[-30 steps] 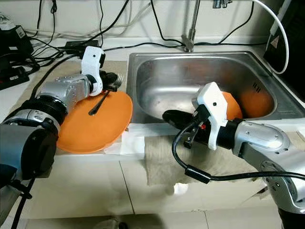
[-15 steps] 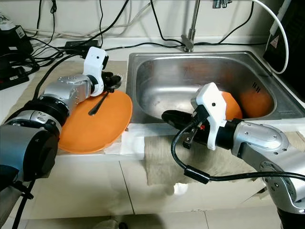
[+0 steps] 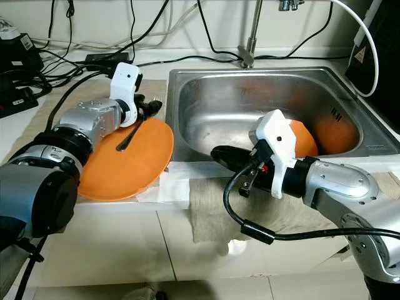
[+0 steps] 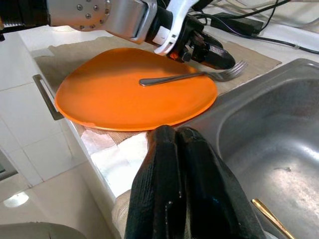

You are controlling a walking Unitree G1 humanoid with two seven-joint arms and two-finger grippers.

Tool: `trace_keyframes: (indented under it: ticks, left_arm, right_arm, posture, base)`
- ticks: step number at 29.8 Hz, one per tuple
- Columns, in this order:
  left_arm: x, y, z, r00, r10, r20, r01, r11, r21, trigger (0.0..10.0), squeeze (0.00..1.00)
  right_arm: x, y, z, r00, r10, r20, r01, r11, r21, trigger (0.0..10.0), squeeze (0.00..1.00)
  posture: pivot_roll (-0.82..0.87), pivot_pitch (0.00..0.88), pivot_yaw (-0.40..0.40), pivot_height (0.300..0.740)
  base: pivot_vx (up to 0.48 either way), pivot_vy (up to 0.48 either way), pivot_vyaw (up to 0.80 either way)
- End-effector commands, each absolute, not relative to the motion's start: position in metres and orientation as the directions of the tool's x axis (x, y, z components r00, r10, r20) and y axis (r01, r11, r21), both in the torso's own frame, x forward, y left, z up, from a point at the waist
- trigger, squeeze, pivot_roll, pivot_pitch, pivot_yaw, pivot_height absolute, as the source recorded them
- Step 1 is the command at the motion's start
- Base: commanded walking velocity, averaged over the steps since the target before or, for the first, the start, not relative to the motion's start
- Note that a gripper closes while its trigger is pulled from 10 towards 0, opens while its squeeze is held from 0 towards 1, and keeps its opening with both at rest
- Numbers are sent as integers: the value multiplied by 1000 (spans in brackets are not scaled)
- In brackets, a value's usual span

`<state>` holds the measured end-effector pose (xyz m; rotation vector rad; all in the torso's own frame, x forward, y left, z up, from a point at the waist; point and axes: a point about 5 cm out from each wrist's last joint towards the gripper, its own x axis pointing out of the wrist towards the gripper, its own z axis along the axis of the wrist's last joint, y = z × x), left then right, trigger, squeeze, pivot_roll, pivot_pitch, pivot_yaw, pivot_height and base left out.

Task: Kitchen organization

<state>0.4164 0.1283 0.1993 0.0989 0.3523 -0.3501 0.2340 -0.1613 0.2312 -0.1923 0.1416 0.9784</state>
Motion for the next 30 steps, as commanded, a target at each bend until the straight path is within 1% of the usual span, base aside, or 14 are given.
trace_keyframes:
  ticks: [1,9,13,19,25,26,30]
  left_arm:
    - [418,126,203,884,-315,-345,346,938,32,10000,1000]
    - [417,122,201,886,-303,-350,341,939,51,10000,1000]
    - [417,124,197,887,-285,-362,336,938,83,10000,1000]
    - [417,135,194,900,-237,-366,291,951,101,10000,1000]
    - [415,135,190,892,-236,-385,293,951,96,10000,1000]
    - [415,134,188,891,-232,-390,287,954,88,10000,0]
    - [414,133,186,890,-230,-393,285,954,87,10000,0]
  right_arm:
    - [230,-160,234,548,811,-203,-836,539,-105,10000,0]
    - [226,-159,237,549,811,-202,-835,538,-113,10000,0]
    - [224,-159,237,553,809,-202,-833,542,-112,10000,0]
    - [220,-158,239,556,807,-200,-831,545,-110,10000,0]
    - [217,-158,239,563,802,-197,-826,553,-108,10000,0]
    - [216,-158,239,567,800,-196,-823,557,-108,10000,0]
    - [215,-159,240,570,798,-197,-822,560,-108,10000,0]
  posture:
    - [-148,10,82,740]
    - [-175,21,90,740]
    - [-181,27,93,740]
    - [-190,32,99,740]
    - [-198,37,107,740]
    - [-207,42,110,740]
    - [-213,43,111,740]
  base:
    - [0,0,0]
    - [0,0,0]
    - [0,0,0]
    - [0,0,0]
    - [0,0,0]
    - [0,0,0]
    - [0,0,0]
